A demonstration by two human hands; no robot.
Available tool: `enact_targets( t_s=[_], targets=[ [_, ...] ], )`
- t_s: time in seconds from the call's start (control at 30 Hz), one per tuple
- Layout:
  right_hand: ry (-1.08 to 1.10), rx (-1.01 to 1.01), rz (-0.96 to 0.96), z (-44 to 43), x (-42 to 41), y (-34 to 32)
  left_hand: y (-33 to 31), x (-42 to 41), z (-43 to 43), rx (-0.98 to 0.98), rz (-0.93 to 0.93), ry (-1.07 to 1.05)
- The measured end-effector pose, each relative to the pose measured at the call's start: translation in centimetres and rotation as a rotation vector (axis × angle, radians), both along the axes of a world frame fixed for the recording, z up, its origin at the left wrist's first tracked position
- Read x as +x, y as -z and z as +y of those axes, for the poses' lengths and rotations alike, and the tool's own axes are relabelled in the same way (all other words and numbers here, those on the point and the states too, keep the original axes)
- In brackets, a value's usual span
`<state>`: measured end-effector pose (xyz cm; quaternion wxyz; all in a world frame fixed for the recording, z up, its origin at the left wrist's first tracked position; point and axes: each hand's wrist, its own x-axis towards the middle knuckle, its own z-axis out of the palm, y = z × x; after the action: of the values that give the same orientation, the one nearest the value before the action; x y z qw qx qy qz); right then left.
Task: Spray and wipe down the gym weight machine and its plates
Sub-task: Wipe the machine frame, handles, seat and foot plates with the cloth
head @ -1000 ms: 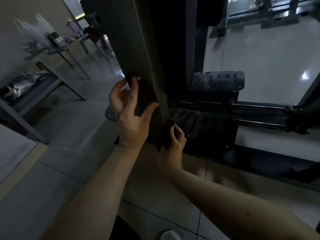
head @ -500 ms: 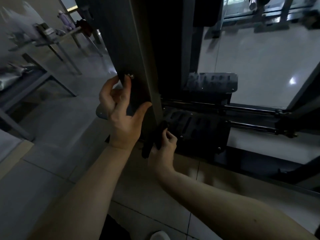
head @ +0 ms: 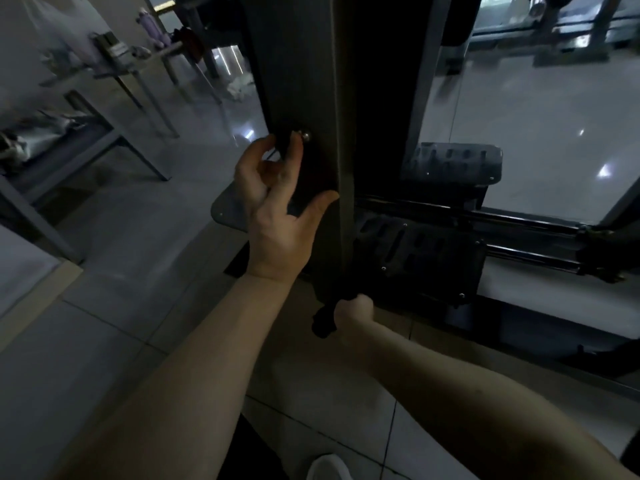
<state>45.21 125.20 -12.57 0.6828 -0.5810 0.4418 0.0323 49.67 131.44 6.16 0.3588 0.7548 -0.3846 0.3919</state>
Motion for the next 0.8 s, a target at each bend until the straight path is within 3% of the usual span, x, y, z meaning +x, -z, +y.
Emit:
enact_targets(
  t_s=[0.3, 0.47, 0.57, 0.8],
  targets=[
    [-0.016, -0.105, -0.363, -3.6, -5.1, -11.4, -0.3, -1.1, 0.4, -0.026, 0.061, 0.024],
    [0.045, 0.177, -0.498, -7.0, -8.5, -16.7, -0.5, -2.2, 0.7, 0.003, 0.139, 0.021],
    [0.043, 0.245, -0.551, -8.3, -9.6, -19.2, -1.1, -3.7, 0.5, -0.015, 0.218, -0.013],
    [0.065, 0.014, -0.514, -8.3, -11.4, -24.9, -4.2, -8.1, -0.4, -0.202, 0.542, 0.073]
  ],
)
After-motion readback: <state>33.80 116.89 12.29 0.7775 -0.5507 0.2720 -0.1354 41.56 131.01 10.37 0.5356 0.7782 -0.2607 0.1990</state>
